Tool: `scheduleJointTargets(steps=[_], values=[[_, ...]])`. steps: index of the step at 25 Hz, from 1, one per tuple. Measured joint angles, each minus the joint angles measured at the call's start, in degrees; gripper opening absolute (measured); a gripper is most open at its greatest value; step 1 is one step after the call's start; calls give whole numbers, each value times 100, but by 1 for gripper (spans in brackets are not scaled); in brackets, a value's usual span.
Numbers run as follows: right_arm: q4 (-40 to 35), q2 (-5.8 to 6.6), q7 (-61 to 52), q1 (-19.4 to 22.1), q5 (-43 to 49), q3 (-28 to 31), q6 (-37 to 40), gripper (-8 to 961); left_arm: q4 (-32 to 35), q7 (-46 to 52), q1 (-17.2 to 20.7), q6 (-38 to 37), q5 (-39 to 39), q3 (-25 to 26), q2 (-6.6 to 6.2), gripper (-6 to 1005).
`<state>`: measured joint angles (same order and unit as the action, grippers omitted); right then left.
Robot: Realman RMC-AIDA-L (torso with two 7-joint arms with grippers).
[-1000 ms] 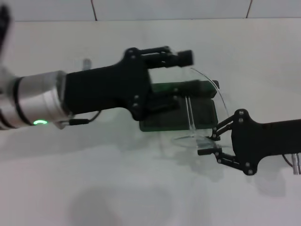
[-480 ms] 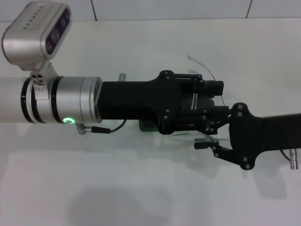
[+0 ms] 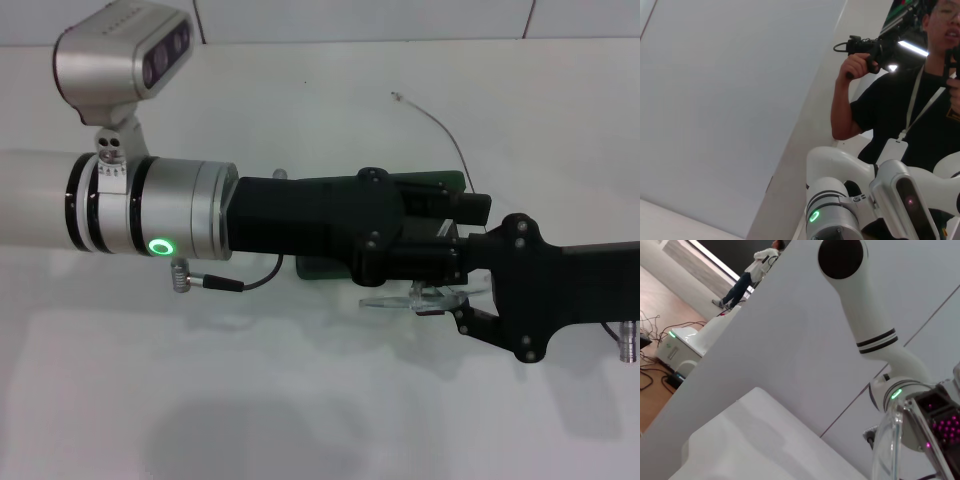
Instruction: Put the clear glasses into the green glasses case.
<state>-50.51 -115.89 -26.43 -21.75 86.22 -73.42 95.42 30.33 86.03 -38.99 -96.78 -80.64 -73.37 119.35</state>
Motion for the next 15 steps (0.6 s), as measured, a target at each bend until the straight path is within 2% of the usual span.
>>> scheduleJointTargets(steps=[11,15], values=[[132,-3,208,68,-105,-1,179,124,-12,538,-67,5,-142,35,-3,560],[123,12,214,122,-107,22,209,124,12,558,-16,-47,27,236,-29,561]])
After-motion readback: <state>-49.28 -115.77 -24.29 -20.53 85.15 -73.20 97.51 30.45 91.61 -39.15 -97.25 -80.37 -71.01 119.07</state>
